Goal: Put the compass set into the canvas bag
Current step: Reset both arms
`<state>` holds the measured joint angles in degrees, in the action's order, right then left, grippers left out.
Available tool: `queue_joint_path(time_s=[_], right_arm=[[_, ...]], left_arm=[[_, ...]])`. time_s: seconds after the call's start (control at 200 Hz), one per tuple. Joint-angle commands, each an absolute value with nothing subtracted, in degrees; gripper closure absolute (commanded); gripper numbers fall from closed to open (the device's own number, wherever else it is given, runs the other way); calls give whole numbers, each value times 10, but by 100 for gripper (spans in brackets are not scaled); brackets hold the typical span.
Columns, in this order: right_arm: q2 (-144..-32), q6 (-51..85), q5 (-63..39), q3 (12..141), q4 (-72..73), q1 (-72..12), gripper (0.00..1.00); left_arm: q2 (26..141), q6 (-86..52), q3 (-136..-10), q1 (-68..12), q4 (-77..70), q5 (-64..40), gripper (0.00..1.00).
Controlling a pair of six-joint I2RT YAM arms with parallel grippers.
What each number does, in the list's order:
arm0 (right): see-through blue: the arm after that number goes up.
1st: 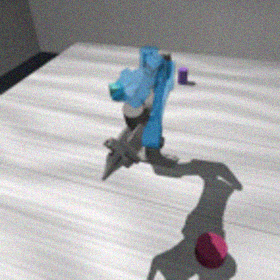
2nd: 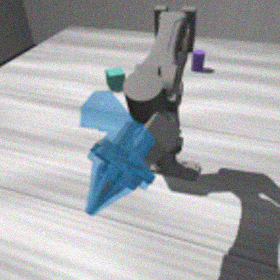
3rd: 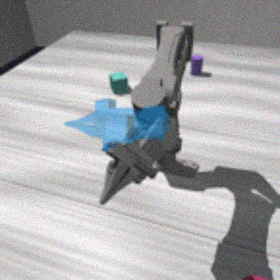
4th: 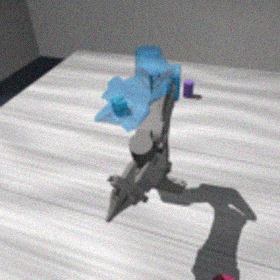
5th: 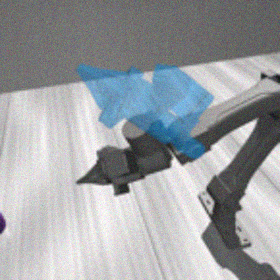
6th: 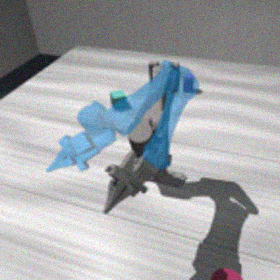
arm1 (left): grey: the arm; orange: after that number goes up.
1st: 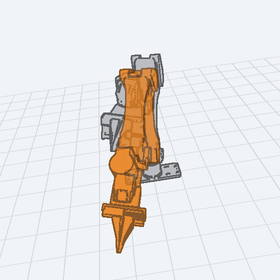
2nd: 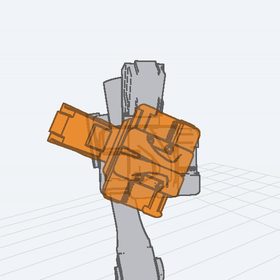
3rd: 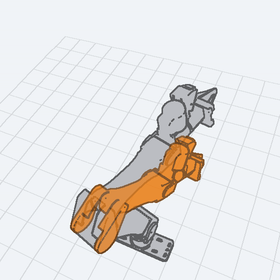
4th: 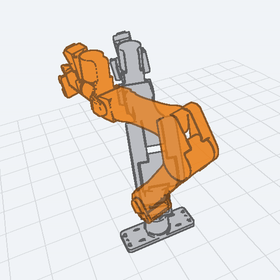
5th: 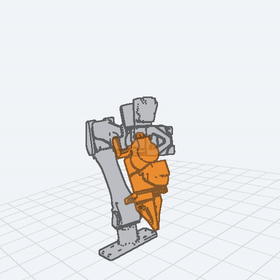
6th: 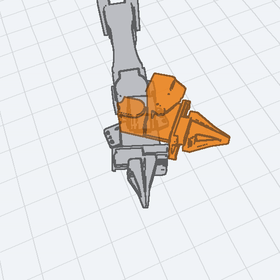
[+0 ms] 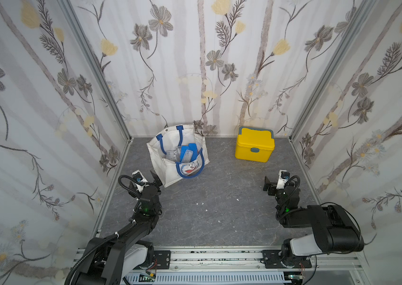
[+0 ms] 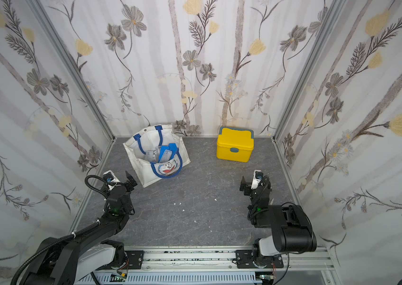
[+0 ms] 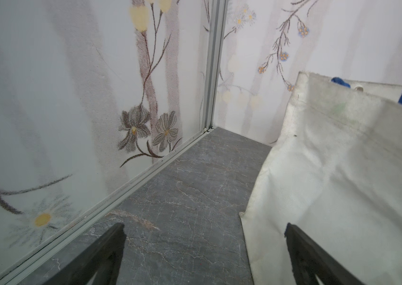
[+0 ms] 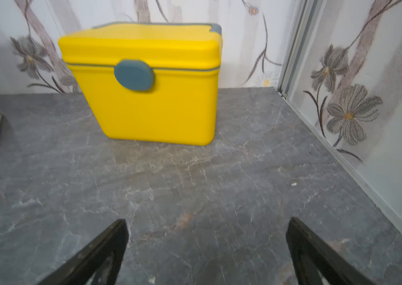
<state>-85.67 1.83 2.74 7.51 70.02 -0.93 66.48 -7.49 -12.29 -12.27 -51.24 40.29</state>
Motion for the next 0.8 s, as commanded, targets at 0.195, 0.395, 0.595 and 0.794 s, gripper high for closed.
queue_joint_path(time_s=[0.195, 0.395, 0.595, 0.794], right_arm=[[-859, 29, 56, 116, 735, -7, 0], [-864, 26, 53, 116, 748, -8, 0], [-866, 20, 43, 116, 750, -9, 1], [-866, 19, 41, 118, 747, -10, 1]], left_arm=[[788, -75, -113, -88, -687, 369, 0], [854, -55, -108, -76, -781, 337, 0], [861, -51, -109, -74, -790, 337, 0], [894, -19, -71, -66, -886, 211, 0]])
